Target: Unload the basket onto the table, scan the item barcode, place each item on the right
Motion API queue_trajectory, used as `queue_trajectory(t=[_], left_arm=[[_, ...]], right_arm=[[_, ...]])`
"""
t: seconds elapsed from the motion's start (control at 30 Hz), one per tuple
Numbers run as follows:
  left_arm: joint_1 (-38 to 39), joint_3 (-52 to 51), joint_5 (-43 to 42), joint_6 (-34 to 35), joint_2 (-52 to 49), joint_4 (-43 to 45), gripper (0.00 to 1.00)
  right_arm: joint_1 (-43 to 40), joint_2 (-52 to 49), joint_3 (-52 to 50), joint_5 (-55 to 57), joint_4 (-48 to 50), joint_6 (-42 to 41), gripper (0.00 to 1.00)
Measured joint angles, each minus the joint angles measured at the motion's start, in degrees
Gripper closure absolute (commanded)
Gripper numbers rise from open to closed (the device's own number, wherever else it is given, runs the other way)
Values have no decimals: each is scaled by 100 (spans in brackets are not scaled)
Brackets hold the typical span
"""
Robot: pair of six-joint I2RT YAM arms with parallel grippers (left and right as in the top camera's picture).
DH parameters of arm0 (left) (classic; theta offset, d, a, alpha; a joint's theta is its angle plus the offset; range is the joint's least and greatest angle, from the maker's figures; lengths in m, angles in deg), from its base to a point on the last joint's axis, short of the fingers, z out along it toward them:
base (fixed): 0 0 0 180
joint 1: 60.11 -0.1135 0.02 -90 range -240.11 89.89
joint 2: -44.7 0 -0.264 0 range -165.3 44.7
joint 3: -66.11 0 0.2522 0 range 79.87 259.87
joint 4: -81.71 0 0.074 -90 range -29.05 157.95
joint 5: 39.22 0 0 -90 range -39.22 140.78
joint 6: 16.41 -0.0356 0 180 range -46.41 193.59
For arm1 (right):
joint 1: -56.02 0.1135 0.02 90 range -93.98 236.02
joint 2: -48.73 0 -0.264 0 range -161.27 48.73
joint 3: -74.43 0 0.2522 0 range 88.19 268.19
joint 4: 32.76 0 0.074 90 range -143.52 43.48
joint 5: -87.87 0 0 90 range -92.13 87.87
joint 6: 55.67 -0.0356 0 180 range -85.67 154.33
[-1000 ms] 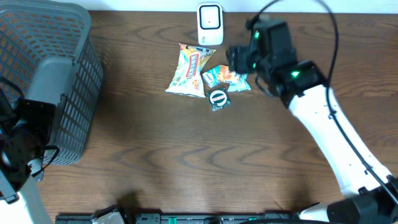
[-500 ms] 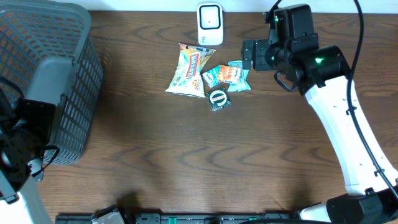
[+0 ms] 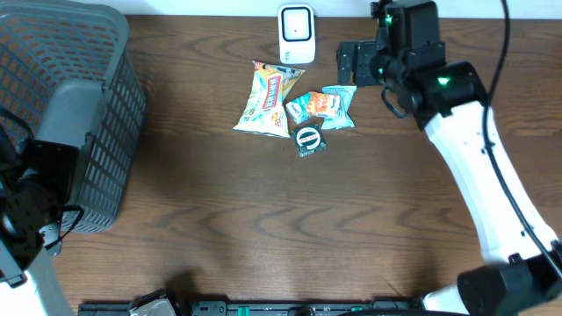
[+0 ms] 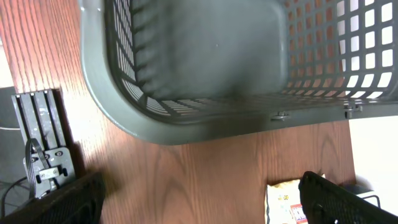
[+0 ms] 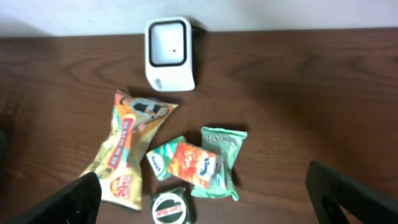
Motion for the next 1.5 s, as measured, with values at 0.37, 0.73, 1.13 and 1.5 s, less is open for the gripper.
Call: queue_trajectory(t=[0.37,0.73,1.13,1.5], left_arm=[[0,0,0,0,0,0,2],[0,0,0,0,0,0,2],[0,0,0,0,0,0,2],[0,0,0,0,0,0,2]], right_arm=[[2,-1707,-15,26,1303,0,1],[133,-2424,-17,-564,1073,0,1],[470,-2522,-31,-1943,-455,258,1],[468,-2520,-31,-4024,-739,463,1]])
